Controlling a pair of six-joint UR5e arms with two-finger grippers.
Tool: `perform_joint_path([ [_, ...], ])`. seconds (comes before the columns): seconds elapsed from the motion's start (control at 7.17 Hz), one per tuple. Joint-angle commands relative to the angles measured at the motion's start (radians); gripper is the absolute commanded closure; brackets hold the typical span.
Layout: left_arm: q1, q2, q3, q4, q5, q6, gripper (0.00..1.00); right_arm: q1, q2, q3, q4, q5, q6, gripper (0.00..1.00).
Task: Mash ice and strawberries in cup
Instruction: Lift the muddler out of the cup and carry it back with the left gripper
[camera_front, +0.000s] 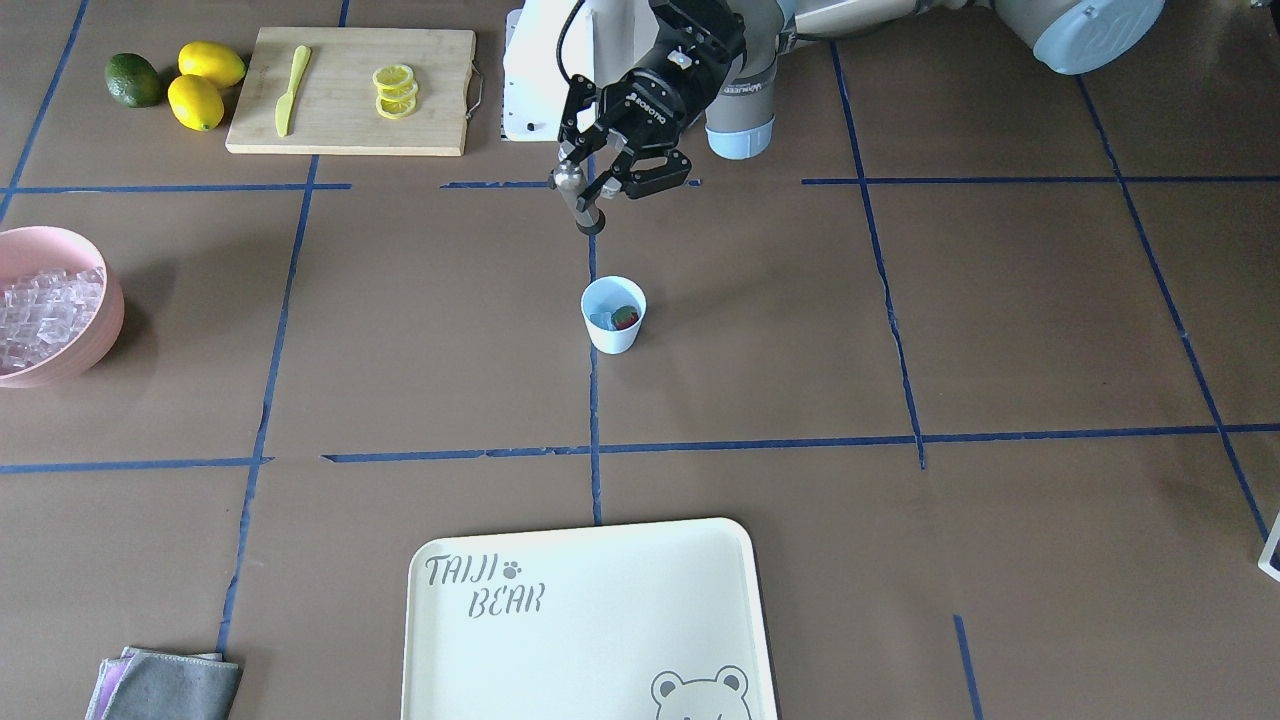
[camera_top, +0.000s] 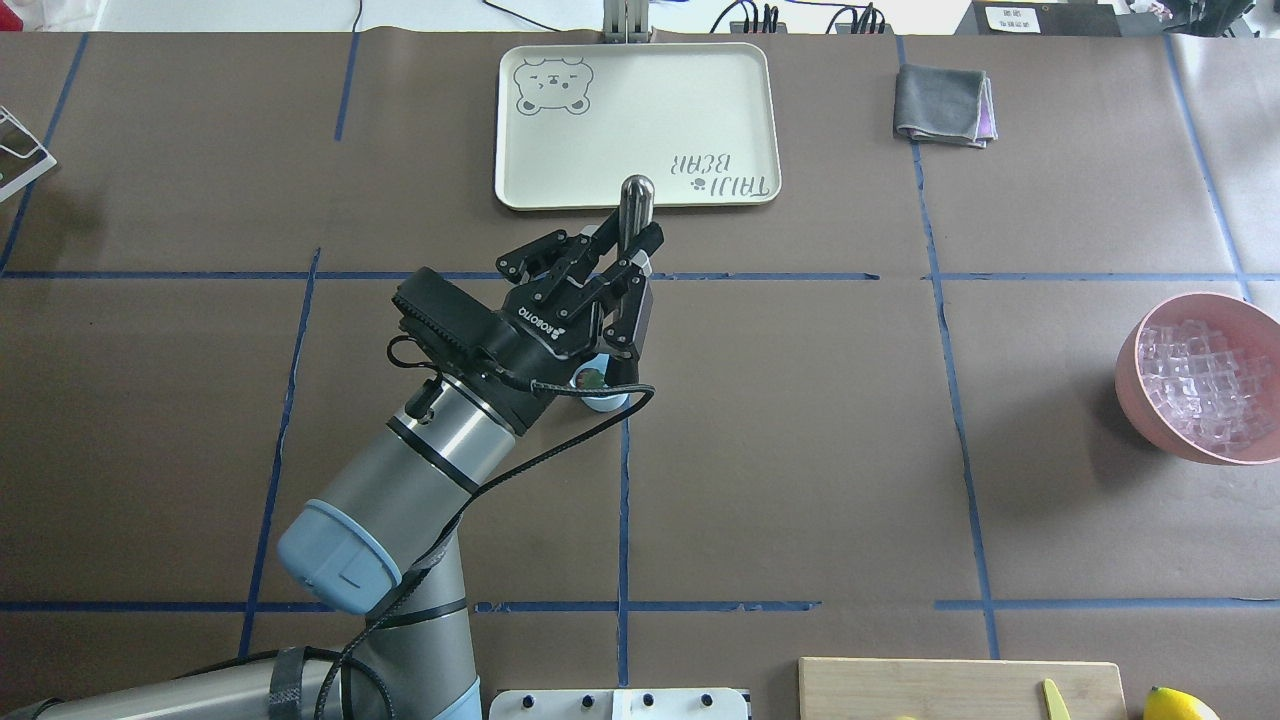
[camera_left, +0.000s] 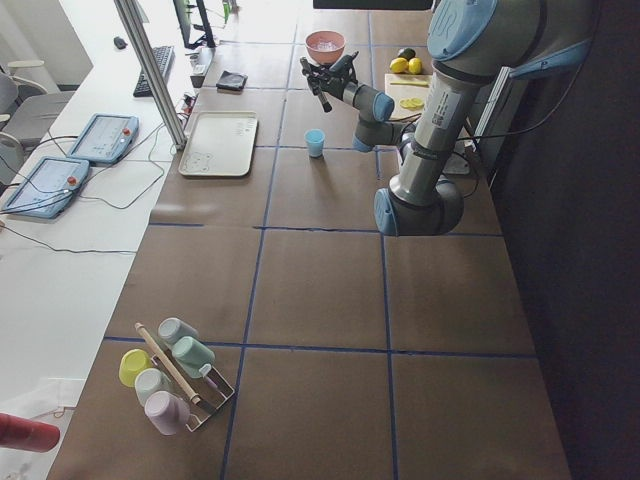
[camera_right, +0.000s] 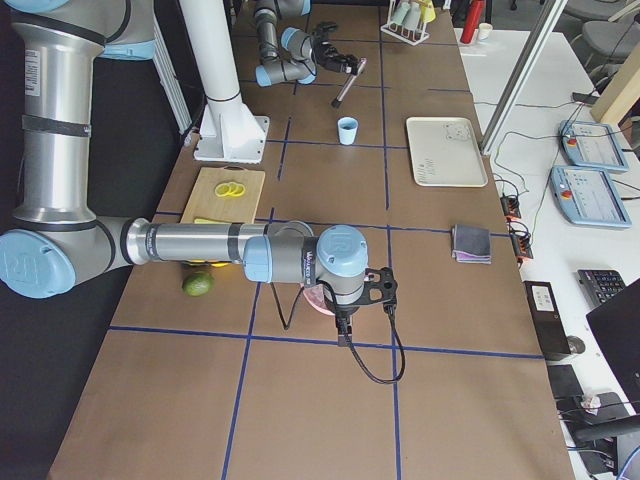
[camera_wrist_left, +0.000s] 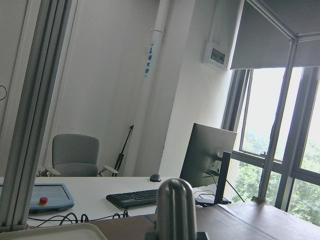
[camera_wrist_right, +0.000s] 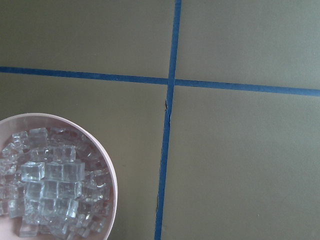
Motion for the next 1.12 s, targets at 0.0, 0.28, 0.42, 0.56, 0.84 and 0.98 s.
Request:
perform_joint_path([
  [0.0,-0.069,0.033,-0.120,0.127,-0.053,-0.025,1.00,0.000,-0.001,0.000,0.000,0.001,0.000,0.01],
  [0.28,-0.254,0.114,-0.121,0.218,-0.252,-0.288,1.00,0.000,0.002,-0.005,0.000,0.001,0.000,0.01],
  [0.42,-0.341,0.158,-0.119,0.264,-0.362,-0.416,1.00,0.000,0.004,-0.005,0.000,0.005,0.002,0.01],
  [0.56,-0.433,0.188,-0.116,0.342,-0.489,-0.536,1.00,0.000,0.003,-0.006,0.002,0.008,0.002,0.01],
  [0.84,-0.554,0.253,-0.116,0.480,-0.657,-0.634,1.00,0.000,0.002,-0.005,0.002,0.008,0.002,0.01],
  [0.98,-0.589,0.322,-0.116,0.551,-0.727,-0.695,1.00,0.000,0.002,-0.005,0.002,0.008,0.002,0.01],
])
